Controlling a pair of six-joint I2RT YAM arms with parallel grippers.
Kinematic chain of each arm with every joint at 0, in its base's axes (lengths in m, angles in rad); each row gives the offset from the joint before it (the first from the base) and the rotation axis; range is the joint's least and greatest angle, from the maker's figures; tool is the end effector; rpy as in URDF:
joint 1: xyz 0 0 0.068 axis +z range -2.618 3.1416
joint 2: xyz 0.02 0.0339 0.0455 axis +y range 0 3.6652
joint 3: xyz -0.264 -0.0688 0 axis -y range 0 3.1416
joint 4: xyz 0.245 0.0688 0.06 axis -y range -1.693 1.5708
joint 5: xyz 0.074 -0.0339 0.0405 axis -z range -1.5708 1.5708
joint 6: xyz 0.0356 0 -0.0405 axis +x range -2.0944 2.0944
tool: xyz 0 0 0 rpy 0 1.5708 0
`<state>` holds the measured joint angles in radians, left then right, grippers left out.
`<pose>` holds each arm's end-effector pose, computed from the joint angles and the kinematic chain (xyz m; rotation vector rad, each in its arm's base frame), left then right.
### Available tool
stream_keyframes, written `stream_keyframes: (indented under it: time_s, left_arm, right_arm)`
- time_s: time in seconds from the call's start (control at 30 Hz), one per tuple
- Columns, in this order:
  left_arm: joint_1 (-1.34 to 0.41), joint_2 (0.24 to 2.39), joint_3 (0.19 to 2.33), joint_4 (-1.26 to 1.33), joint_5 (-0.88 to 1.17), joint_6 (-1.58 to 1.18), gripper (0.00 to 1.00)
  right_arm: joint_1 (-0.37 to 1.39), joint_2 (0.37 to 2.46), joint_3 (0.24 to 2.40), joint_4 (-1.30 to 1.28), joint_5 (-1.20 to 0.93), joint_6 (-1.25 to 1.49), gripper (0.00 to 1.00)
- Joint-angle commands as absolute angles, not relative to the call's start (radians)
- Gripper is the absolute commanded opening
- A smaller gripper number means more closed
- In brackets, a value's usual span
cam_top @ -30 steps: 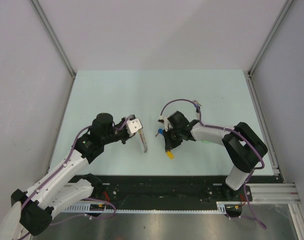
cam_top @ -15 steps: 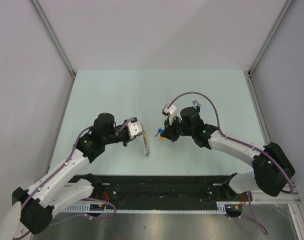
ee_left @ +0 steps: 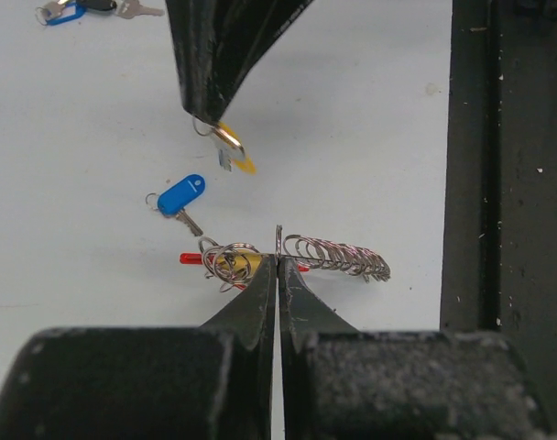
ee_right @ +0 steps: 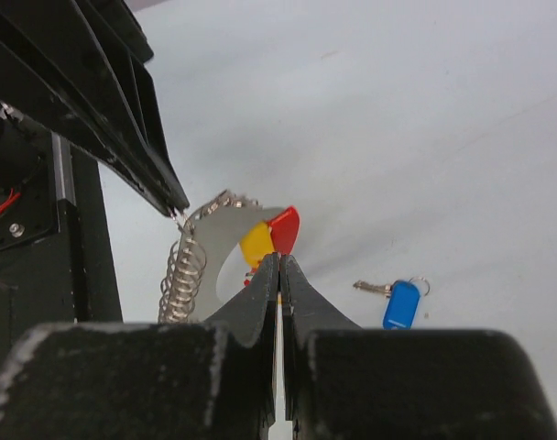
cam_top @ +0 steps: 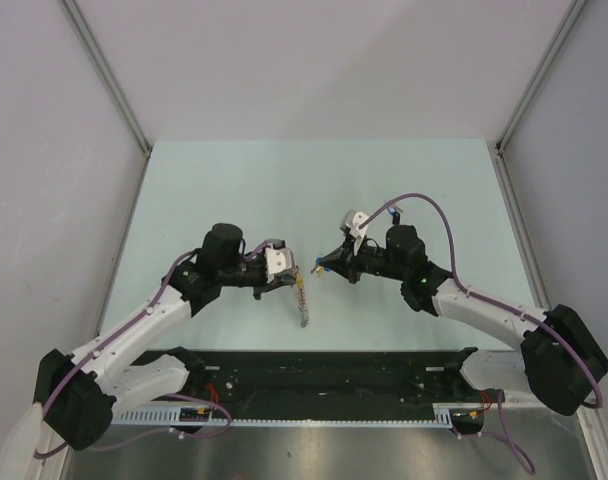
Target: Put the keys on the keyring
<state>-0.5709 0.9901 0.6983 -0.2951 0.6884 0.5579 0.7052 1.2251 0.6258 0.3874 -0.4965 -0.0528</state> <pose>0.1658 -0.1334 0.2650 1.4351 1.5276 -0.7450 0.1943 0.1877 0.2511 -1.0147 1.5455 0.9037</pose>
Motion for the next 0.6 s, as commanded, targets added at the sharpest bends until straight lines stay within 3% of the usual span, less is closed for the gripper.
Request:
stream_keyframes:
  time_s: [0.0, 0.23, 0.57]
  left_arm:
    - [-0.572, 1.009, 0.706, -0.256, 0.781, 0.586, 0.01]
    - [-0.577, 1.034, 0.704, -0.241, 0.828, 0.58, 0.01]
    - [-0.611, 1.158, 0.733, -0.232, 0.842, 0.578, 0.0]
  right_arm:
    - [0.661, 1.197, 0.63, 0.531, -0.578, -0.02, 0.0]
    - [0.647, 1.164, 0.615, 0.472, -0.615, -0.092, 0.0]
    - [0.689, 1.101, 0.468, 0.603, -0.632, -0.124, 0.0]
